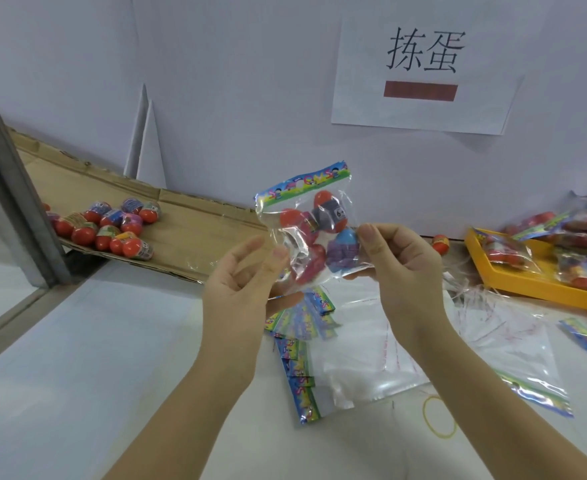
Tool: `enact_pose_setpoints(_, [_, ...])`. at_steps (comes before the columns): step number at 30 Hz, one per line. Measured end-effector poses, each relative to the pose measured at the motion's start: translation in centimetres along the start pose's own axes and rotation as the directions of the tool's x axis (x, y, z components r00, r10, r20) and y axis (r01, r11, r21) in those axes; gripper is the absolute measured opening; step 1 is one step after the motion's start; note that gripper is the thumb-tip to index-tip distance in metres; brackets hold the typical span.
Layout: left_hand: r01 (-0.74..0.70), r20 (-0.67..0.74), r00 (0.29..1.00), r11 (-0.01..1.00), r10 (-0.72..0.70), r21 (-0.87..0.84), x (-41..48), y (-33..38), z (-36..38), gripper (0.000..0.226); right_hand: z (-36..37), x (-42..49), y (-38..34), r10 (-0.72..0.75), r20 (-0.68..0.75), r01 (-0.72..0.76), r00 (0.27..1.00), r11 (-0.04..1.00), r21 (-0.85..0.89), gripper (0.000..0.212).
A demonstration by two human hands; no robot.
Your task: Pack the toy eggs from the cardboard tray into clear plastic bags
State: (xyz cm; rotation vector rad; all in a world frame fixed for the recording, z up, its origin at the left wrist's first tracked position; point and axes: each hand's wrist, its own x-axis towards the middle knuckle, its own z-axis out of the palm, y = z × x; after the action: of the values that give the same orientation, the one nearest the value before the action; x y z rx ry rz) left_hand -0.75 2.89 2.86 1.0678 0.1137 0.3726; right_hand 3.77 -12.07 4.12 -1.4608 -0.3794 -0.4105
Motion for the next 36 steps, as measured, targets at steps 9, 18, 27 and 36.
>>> enact_pose_setpoints(9, [-0.050, -0.018, 0.999, 0.999, 0.050, 0.016, -0.5, -0.3, 0.2, 0.012, 0.4, -0.4, 0.1, 0.007, -0.025, -0.006, 1.000, 1.000, 0.028, 0.017])
enact_pose_setpoints(18, [0.115, 0.142, 0.985, 0.990, -0.102, -0.085, 0.5, 0.6, -0.4, 0.030, 0.3, -0.1, 0.2, 0.119, -0.045, -0.109, 0.992, 0.979, 0.174, 0.023])
enact_pose_setpoints(27, [0.062, 0.133, 0.989, 0.998, -0.059, -0.024, 0.6, -0.4, -0.5, 0.011, 0.2, -0.2, -0.1, 0.128, 0.107, -0.143, 0.986, 0.978, 0.149, 0.022])
enact_pose_setpoints(36, [0.002, 0.060, 0.998, 0.998, 0.002, -0.070, 0.8, -0.9, -0.5, 0.015, -0.1, 0.3, -0.7, 0.300, 0.180, -0.335, 0.937, 0.918, 0.212, 0.054])
